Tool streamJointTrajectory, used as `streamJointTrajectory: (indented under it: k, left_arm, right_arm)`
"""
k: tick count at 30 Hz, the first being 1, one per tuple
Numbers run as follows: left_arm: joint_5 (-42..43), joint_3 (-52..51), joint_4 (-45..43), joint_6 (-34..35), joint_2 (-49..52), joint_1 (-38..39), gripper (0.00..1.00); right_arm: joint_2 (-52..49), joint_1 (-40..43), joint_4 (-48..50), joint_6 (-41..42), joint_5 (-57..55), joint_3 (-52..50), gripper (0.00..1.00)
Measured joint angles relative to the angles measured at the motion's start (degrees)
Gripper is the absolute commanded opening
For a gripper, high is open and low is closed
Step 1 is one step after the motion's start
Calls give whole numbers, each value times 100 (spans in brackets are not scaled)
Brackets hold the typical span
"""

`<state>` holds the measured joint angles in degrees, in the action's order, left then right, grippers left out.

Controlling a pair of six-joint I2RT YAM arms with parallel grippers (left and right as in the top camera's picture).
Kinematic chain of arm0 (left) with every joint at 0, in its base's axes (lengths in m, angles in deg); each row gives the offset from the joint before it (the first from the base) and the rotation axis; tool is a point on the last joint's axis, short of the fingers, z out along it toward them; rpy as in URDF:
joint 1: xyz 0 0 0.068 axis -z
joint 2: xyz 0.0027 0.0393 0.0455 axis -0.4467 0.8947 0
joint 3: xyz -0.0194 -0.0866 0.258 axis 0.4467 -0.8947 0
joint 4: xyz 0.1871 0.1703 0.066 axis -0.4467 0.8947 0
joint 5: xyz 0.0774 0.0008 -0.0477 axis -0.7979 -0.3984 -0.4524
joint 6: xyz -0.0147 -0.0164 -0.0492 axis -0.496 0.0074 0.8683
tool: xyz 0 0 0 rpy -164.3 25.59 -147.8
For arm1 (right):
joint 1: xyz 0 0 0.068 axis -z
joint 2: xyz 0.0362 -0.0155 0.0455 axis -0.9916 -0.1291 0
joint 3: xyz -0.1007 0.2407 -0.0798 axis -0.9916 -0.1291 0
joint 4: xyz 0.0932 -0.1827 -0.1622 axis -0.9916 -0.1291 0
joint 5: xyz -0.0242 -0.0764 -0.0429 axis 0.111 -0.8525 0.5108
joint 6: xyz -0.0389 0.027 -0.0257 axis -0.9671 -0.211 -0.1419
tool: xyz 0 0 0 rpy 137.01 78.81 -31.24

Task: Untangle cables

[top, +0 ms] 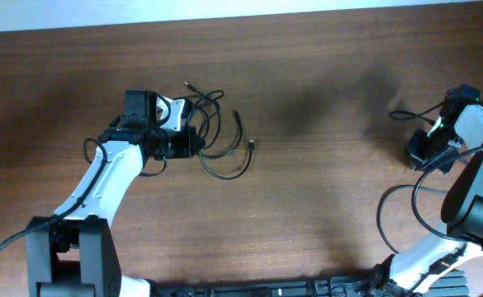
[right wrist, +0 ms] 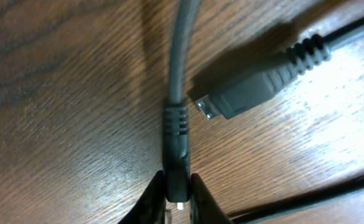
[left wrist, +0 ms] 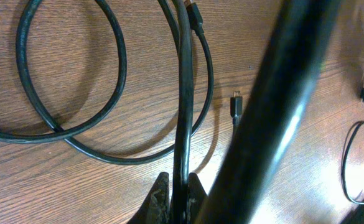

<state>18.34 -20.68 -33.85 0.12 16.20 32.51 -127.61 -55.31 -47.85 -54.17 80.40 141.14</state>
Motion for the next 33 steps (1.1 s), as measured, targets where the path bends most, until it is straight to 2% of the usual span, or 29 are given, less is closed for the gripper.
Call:
streamJointTrajectory:
  k: [3,5,7,8,13,16,18,19,20,21,22,24,26,28,29,30,31,33]
  left_arm:
    - [0,0,0,0,0,2,0]
    - [0,0,0,0,0,2,0]
    - [0,-2,22,0,0,0,0]
    - [0,-2,44,0,0,0,0]
    - [2,-13,190,0,0,2,0]
    - [0,-15,195,0,0,2,0]
    - [0,-15,201,0,0,0,0]
    - [0,-15,201,0,0,0,0]
    - [0,-15,199,0,0,2,0]
    - [0,-15,205,0,0,0,0]
    - [0,-15,201,0,0,0,0]
    - [0,-15,210,0,0,0,0]
    - [0,-15,210,0,0,0,0]
    - [157,-20,103,-2,0,0,0]
    - [557,-39,-203,-39,0,-4,0]
    - [1300,-70,-597,-210,2,-4,14]
    - [2485,-61,-1051,-546,0,85,34]
    - [2883,-59,-1056,-833,-4,352,40]
  right_arm:
    - [2,0,22,-15,-4,0,4]
    - [9,0,372,-15,33,0,4]
    - [9,0,728,-11,345,50,4]
    - [-4,0,564,-17,507,339,4]
    - [-96,39,-640,48,688,4002,4]
    - [-48,157,-931,57,686,5563,4]
    - [4,195,-1303,63,472,5831,4]
    - [0,195,-1565,63,284,5761,23]
    - [-4,195,-1788,74,76,5600,54]
    - [-4,195,-1871,83,-37,5403,64]
    - [-7,195,-1930,79,-72,5300,69]
    - [-9,195,-2159,61,-146,5147,72]
    - [-9,195,-2568,66,-133,5123,83]
    - [-9,195,-3010,55,254,5106,83]
    - [-9,195,-3180,44,463,5106,83]
    - [-9,188,-3355,39,728,5101,83]
    - [-9,122,-3530,-57,997,5099,83]
    - [-9,-232,-3757,-319,1154,5099,84]
